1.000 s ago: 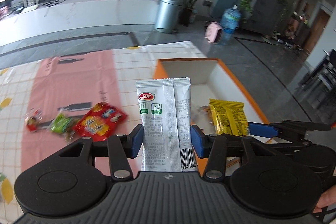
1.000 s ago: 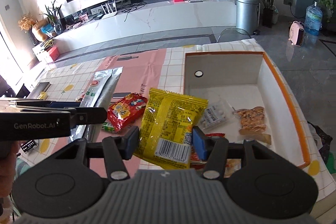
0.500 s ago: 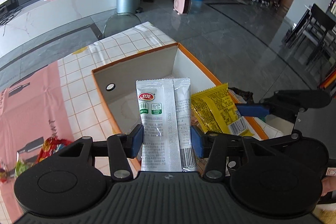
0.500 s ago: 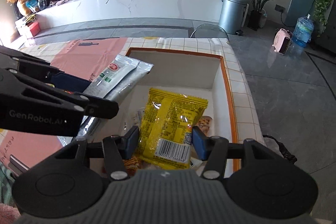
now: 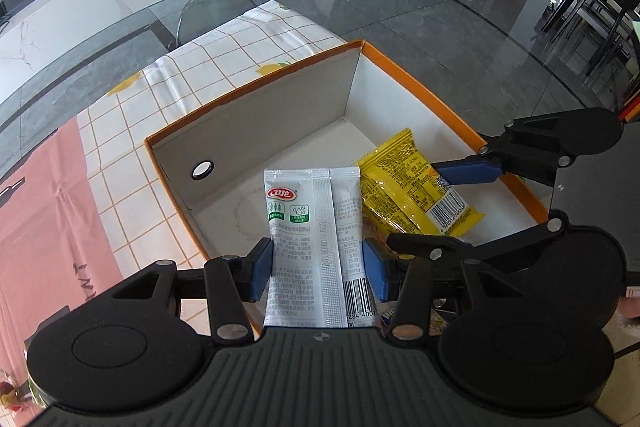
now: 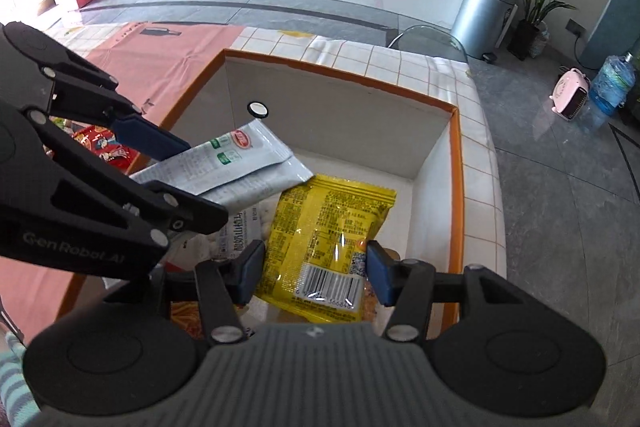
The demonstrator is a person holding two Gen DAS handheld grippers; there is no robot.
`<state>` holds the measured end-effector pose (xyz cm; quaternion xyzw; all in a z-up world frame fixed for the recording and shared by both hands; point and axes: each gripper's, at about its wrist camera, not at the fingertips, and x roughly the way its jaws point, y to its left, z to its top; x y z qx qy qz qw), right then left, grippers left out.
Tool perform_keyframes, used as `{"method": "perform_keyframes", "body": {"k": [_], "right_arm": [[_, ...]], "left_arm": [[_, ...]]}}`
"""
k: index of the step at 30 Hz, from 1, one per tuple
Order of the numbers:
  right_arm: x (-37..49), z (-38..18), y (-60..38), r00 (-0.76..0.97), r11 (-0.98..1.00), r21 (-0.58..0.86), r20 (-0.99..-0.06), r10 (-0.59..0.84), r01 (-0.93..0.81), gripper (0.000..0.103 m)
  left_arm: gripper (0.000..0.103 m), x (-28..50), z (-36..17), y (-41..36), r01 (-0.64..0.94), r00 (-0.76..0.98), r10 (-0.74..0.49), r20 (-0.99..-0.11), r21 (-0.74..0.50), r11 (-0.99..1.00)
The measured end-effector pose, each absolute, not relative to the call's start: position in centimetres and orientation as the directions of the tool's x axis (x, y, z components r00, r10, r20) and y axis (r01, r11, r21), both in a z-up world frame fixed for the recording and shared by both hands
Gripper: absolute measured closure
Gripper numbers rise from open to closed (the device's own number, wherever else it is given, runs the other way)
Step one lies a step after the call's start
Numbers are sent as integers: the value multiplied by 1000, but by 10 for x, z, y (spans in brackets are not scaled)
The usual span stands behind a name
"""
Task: Organize snacks
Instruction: 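Carry both packets over the orange box and open both tools to drop them, then withdraw both tools from the box back toward the snack pile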
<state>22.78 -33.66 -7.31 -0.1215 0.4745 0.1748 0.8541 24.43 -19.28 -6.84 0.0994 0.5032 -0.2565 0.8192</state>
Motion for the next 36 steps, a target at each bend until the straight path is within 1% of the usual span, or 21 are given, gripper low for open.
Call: {"method": "perform_keyframes", "body": {"k": [4,11,15,19,27,28,30,31,33,34,36], "right_arm": [[239,-85,-333,466,896,-62,-869,168,-439,51],[251,-104,-326,438,867,-115,-890,127,-486,51],[252,-108,-327,431,857,-123,-894,123,-500,51],[248,-109,-329,424,843,-120,-896,135,-524,51],[249,-110,-326,400,834,-119,-908,129,-539,51],[248,-109,-326,398,833,-120,-909,126,-539,50],[248,-108,-325,388,833,-119,-913,121,-540,50],[247,-107,-324,382,835,-118,-917,117,-538,46],[247,-104,-323,368,834,-112,-923,114,-540,43],[247,-102,-321,365,833,-116,-925,108,-540,36],[244,-96,-318,363,829,-129,-927,94,-544,34]], "left_arm": [[48,255,-73,-193,521,355,-319,-879,-97,848],[48,261,-84,-205,547,356,-298,-886,-60,835],[48,267,-93,-211,555,335,-298,-894,-69,829],[48,266,-99,-220,575,370,-251,-894,8,818],[44,261,-102,-224,594,373,-223,-900,47,803],[41,261,-102,-225,595,377,-221,-899,52,802],[40,260,-99,-224,592,381,-224,-897,51,805],[38,259,-98,-223,588,384,-227,-895,47,807],[33,259,-92,-221,582,386,-243,-890,31,813],[30,257,-88,-220,582,389,-254,-886,22,813],[28,253,-79,-219,581,399,-266,-877,18,813]]}}
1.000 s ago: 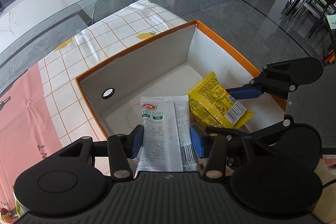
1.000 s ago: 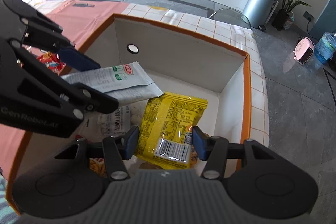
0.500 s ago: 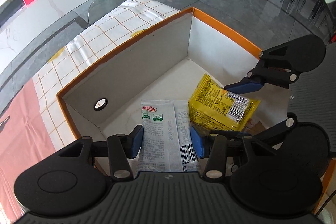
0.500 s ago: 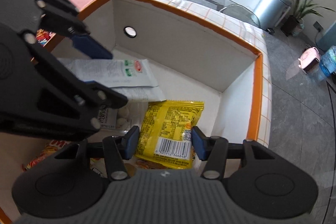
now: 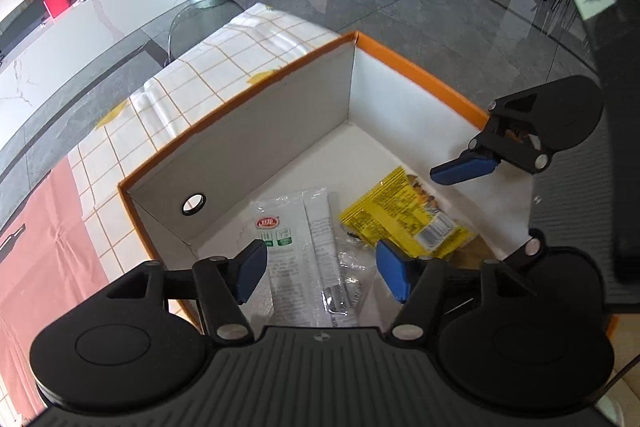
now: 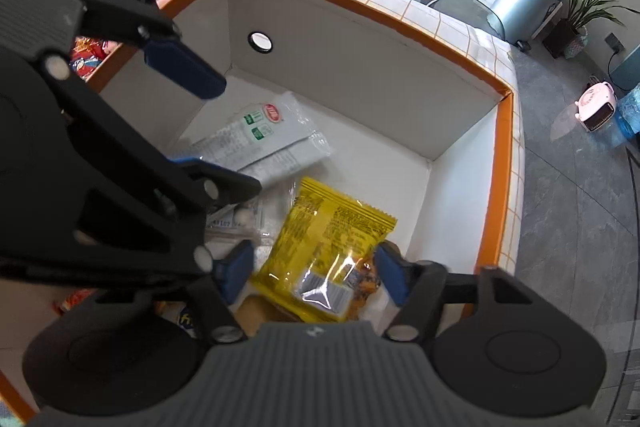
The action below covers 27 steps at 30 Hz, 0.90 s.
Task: Organize snacks
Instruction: 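Withdraw both tools from the box back toward the snack pile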
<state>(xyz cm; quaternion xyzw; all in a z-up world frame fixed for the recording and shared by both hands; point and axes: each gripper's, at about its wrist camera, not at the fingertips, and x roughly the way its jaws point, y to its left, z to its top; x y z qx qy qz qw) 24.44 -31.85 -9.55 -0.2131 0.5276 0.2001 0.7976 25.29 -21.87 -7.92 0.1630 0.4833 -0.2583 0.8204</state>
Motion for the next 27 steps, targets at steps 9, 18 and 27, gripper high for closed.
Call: {"method": "perform_keyframes", "body": {"k": [9,18,27], "right_arm": [[221,-57,-310,375,857,-165,-926,35,-488,27],[185,-15,-302,391,930,-81,-918,71,-360,25],[127,15,-253,506,931,7,-838,204,-365,25]], "left_arm": [[24,214,-38,-190,534,477,-297,-827,4,846],[22,166,-4,-153,471,576,-258,-776,57,880],[21,129,4,-96,347,622,-192,-759,47,937]]}}
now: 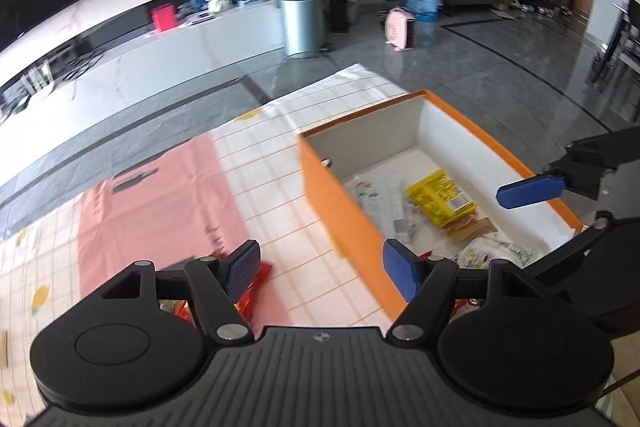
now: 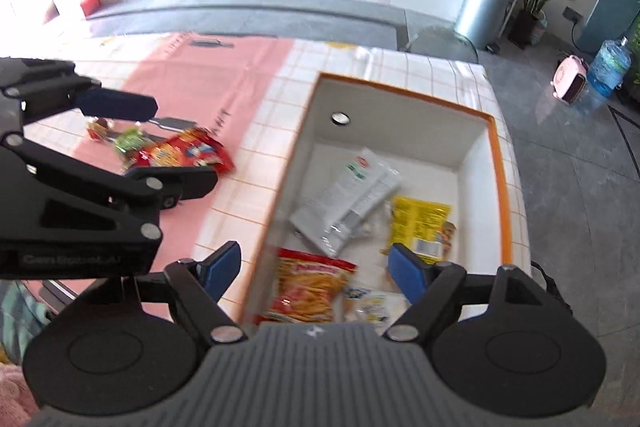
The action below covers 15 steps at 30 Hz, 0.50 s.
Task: Organize snacks
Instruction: 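Withdraw both tools from the box back toward the snack pile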
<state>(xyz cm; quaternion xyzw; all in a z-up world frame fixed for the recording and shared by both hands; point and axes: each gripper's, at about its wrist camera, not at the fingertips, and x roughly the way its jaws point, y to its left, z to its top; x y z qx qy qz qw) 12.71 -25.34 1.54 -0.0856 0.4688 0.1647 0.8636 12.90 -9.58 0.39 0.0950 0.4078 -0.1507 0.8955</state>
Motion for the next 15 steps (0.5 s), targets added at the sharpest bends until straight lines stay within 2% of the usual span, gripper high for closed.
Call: {"method": "perform_keyframes", "body": {"k": [6,15], "right_arm": [[99,11,-220,566,942,48,-789,239,-331,25],[64,-5,-170,650,960,33,-729,212,-277,24]], "left_arm": [[21,110,1,-41,214,635,-132,-762,9,977],[20,86,-9,20,76,643,-74,-762,-33,997]]}}
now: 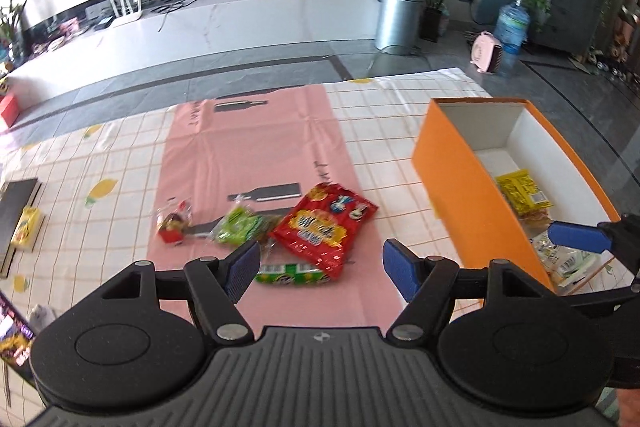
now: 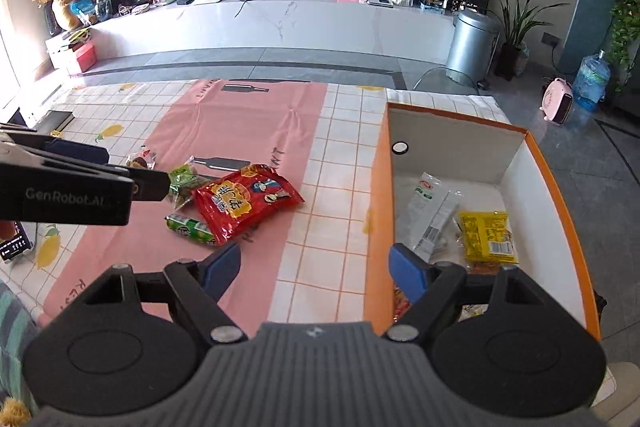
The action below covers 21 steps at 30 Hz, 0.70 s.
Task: Organize snacks
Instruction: 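Withdraw both tools from the box back toward the snack pile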
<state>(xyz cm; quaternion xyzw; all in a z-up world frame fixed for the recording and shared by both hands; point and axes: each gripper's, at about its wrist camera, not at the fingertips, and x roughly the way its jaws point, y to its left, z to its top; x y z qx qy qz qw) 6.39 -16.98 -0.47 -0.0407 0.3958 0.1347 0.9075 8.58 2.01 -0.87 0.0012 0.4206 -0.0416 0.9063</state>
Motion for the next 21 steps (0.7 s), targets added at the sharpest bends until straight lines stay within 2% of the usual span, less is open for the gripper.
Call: {"method": "perform_keyframes", "body": {"k": [5,11,13,21], "right_arm": [[56,-20,-159,670,970,116,-705,233,-215,24],[56,-36,-143,681,969,133,-692,240,-206,26],[61,-41,-136,674,967,137,-697,247,-214,30],[92,-64,-123,628,963,197,-730,269,-184,31]], "left_arm": [[20,78,-18,46,30,647,-60,-761,-53,998],[20,77,-28,71,43,652,-84,-754,-74,996],[20,82,-34,77,38,640,-94,-763,-90,995],[20,103,-58,104,-27,632,-80,-771,-125,992]]}}
